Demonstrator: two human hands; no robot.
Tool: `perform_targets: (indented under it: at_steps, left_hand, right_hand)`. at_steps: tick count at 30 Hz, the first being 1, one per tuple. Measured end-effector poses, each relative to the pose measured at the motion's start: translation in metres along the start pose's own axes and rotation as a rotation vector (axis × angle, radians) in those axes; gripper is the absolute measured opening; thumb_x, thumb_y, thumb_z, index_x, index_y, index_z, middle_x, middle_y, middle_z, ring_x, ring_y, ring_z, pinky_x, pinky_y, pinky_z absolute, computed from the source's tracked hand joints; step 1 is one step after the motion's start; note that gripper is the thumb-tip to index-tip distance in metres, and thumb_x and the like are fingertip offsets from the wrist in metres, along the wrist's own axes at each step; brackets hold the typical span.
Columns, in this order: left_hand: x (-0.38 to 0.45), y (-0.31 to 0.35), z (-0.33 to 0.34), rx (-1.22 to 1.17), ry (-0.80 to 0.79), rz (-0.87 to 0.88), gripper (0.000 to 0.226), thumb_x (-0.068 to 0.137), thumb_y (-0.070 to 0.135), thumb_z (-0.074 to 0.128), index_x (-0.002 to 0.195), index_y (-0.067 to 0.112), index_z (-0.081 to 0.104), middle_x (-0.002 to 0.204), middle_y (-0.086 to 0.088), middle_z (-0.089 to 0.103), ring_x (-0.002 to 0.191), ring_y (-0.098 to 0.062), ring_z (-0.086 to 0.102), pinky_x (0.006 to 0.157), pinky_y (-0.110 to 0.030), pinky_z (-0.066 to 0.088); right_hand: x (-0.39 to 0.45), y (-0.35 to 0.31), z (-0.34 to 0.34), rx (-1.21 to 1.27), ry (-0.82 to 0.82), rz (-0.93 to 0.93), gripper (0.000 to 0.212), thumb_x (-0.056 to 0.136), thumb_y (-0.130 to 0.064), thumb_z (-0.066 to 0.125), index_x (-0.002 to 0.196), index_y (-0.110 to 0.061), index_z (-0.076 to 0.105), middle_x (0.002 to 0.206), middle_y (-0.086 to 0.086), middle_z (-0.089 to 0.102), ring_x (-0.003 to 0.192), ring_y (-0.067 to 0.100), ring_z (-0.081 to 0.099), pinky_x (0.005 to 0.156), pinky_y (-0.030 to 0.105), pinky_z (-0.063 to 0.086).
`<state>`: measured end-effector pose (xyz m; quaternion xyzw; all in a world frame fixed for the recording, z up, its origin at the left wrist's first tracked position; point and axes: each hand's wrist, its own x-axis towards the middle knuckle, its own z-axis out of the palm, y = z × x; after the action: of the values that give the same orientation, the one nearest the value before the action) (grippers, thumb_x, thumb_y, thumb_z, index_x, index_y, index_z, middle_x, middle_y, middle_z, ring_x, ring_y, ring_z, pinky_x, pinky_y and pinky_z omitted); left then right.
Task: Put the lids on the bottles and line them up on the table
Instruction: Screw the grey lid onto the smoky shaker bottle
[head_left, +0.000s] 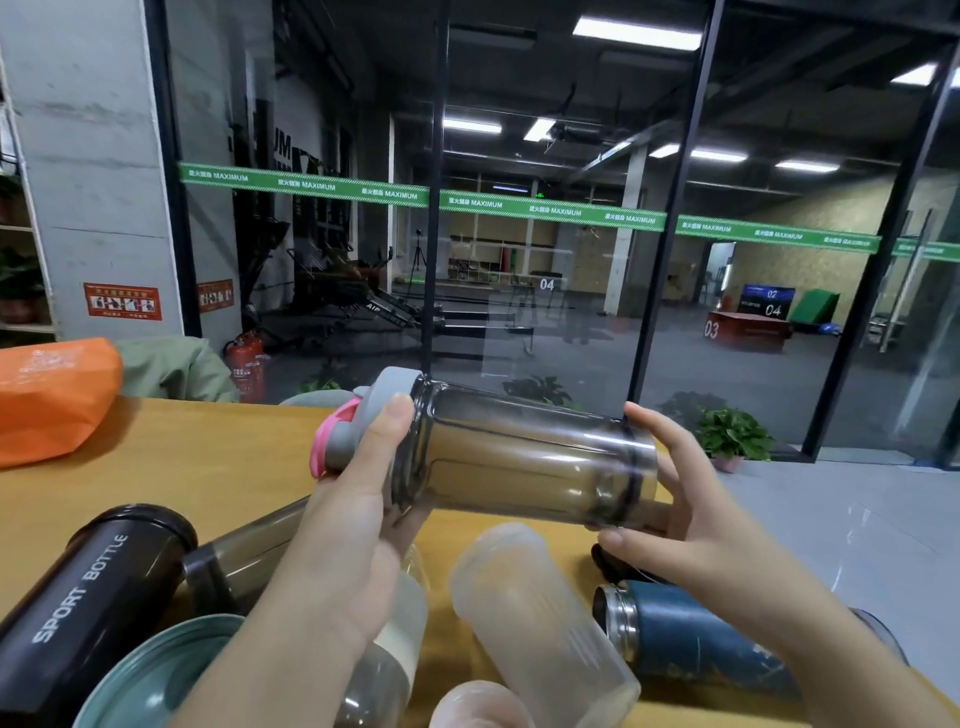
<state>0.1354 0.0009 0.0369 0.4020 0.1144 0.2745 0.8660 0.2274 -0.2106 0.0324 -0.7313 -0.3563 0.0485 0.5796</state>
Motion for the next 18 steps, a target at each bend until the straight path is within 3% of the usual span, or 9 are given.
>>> perform_targets:
  at_steps: [3,6,10,14,18]
  left_hand:
    - [0.001,0.003,-0.001,-0.004,0.004,-0.019,0.062,0.059,0.037,0.073,0.116,0.014,0.064,0.100,-0.008,0.075,0.100,-0.025,0.069,0.092,-0.043,0.051]
    - [0.000,0.006,-0.003,0.031,0.007,-0.039,0.054,0.059,0.039,0.073,0.108,0.018,0.067,0.097,-0.007,0.076,0.097,-0.025,0.069,0.087,-0.042,0.053]
    - [-0.001,0.008,-0.004,0.062,-0.016,-0.105,0.030,0.062,0.042,0.072,0.086,0.025,0.068,0.090,-0.005,0.076,0.083,-0.023,0.068,0.083,-0.039,0.051]
    - [-0.002,0.012,-0.006,0.081,-0.028,-0.123,0.047,0.065,0.041,0.071,0.106,0.020,0.067,0.099,-0.008,0.075,0.093,-0.026,0.068,0.090,-0.041,0.050]
    - [-0.004,0.012,-0.004,0.118,-0.073,-0.113,0.048,0.067,0.041,0.069,0.110,0.020,0.068,0.104,-0.007,0.074,0.102,-0.027,0.066,0.099,-0.045,0.046]
  right_hand:
    - [0.001,0.000,-0.002,0.026,-0.003,-0.039,0.089,0.063,-0.012,0.080,0.125,-0.063,0.041,0.138,0.001,0.050,0.095,0.032,0.069,0.087,0.051,0.055]
    - [-0.001,-0.003,-0.005,-0.101,0.010,-0.074,0.090,0.054,-0.027,0.083,0.124,-0.063,0.041,0.129,-0.003,0.055,0.087,0.031,0.071,0.081,0.044,0.058]
    - [-0.006,-0.007,-0.006,-0.295,0.038,-0.134,0.084,0.055,-0.046,0.085,0.124,-0.060,0.040,0.106,-0.021,0.059,0.068,0.023,0.066,0.067,0.036,0.058]
    - [-0.009,-0.008,-0.001,-0.422,0.043,-0.173,0.074,0.056,-0.051,0.075,0.118,-0.058,0.035,0.106,-0.019,0.058,0.069,0.027,0.064,0.063,0.045,0.056]
    - [-0.011,-0.006,0.001,-0.417,0.039,-0.169,0.059,0.060,-0.056,0.062,0.110,-0.059,0.031,0.104,-0.024,0.060,0.077,0.033,0.063,0.069,0.053,0.053]
